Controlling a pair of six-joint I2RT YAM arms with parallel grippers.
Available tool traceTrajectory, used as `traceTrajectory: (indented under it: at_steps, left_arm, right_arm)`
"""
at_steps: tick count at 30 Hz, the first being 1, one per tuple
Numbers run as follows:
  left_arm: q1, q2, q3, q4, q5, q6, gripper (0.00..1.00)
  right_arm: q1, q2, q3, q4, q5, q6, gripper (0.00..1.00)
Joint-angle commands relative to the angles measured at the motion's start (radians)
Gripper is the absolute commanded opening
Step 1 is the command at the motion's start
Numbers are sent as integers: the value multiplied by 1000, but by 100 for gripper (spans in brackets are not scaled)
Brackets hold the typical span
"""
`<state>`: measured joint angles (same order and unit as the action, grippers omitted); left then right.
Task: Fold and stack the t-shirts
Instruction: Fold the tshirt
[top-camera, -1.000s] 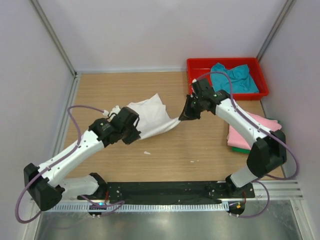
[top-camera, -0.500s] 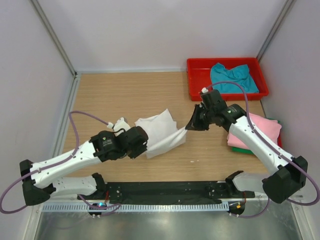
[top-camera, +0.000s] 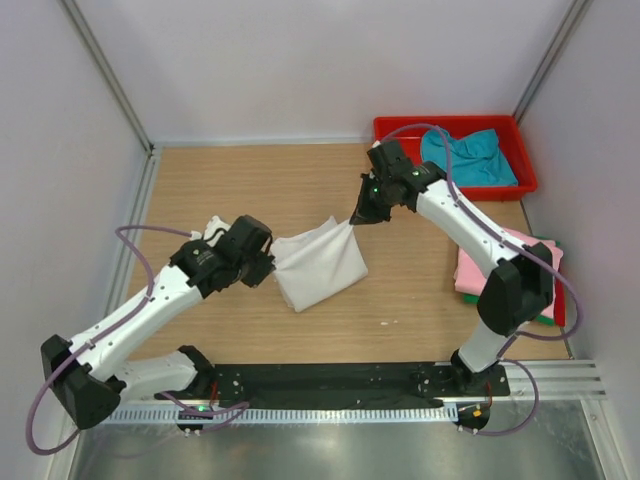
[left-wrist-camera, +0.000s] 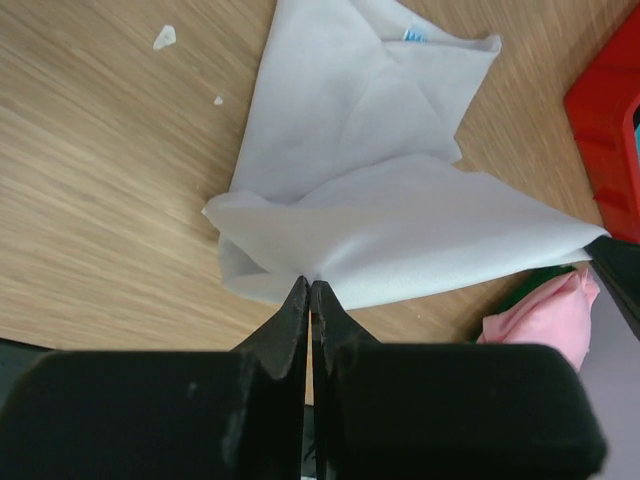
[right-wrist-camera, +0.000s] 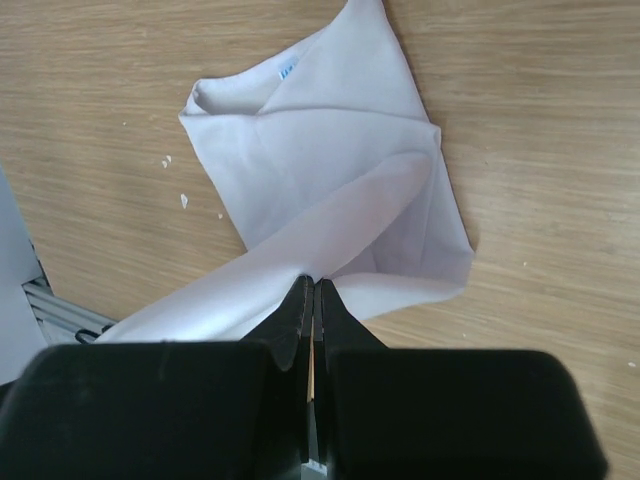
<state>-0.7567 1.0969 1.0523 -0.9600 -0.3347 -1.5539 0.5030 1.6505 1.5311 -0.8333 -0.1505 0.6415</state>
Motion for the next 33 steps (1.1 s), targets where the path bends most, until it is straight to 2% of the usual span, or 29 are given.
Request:
traceTrajectory:
  at_steps: [1, 10, 15, 24, 33]
  left_arm:
    - [94, 27, -1, 64, 58, 84, 0]
    - [296, 222, -25, 231, 187, 233, 0]
    - [385, 345, 9, 317, 243, 305, 0]
    - [436, 550, 147, 371, 287, 420, 0]
    - [490, 731, 257, 402, 292, 452, 0]
  right_arm:
    - [0, 77, 113, 26, 19, -45, 1]
    - [-7, 368, 345, -26, 31, -95, 1]
    - [-26, 457, 420, -26, 46, -97, 1]
    - [-83, 598, 573, -47, 37, -111, 1]
    - [-109, 693, 612, -1, 6, -124, 1]
